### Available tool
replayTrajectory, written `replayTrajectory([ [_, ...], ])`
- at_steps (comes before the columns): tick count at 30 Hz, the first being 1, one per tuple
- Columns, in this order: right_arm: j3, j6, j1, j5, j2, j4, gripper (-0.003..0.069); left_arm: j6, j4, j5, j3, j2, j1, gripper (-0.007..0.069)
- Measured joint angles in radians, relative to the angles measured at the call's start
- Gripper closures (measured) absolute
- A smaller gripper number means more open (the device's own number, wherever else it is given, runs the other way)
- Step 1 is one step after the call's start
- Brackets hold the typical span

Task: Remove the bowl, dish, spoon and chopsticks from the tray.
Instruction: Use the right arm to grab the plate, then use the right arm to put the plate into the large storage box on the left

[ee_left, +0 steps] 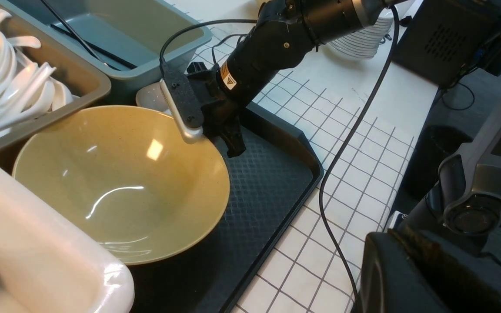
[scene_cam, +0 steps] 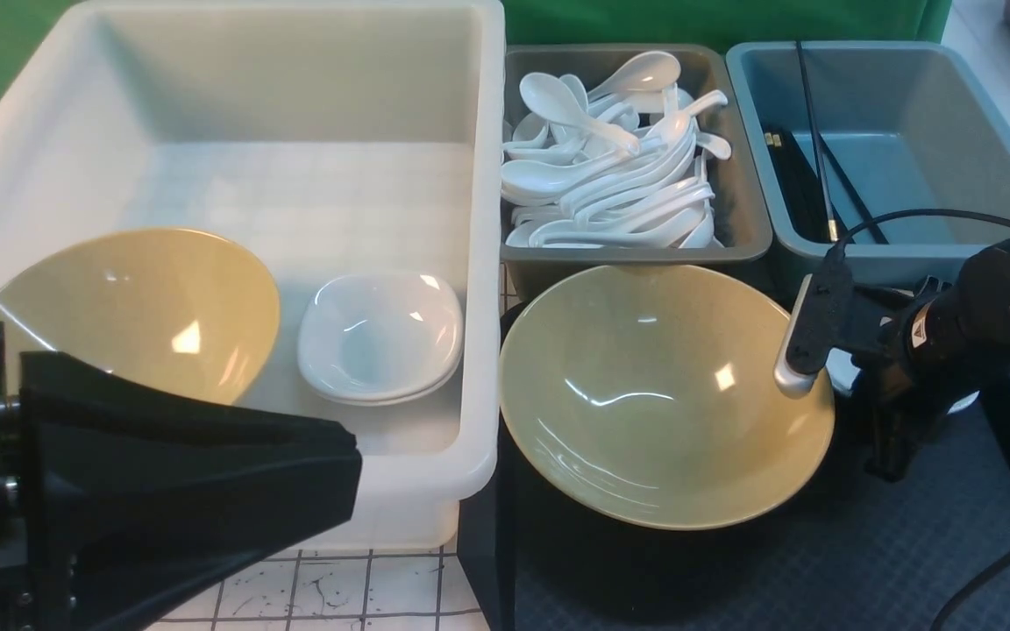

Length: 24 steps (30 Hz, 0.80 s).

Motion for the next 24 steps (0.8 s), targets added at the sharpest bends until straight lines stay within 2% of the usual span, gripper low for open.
replayTrajectory([
  [4,-0.001,0.004,0.0,0.037,-0.015,-0.014,0.0497,0.0,0.0,0.0,0.0,0.0,0.0,0.0625],
  [6,0.001,0.031,0.003,0.114,-0.048,-0.015,0.0503,0.0,0.0,0.0,0.0,0.0,0.0,0.0625],
  [13,0.011,0.163,0.055,0.378,-0.216,0.017,0.0607,0.0,0.0,0.001,0.0,0.0,0.0,0.0625],
  [24,-0.016,0.326,0.178,0.609,-0.456,0.021,0.0608,-0.001,0.014,-0.008,0.0,0.0,0.0,0.0625],
])
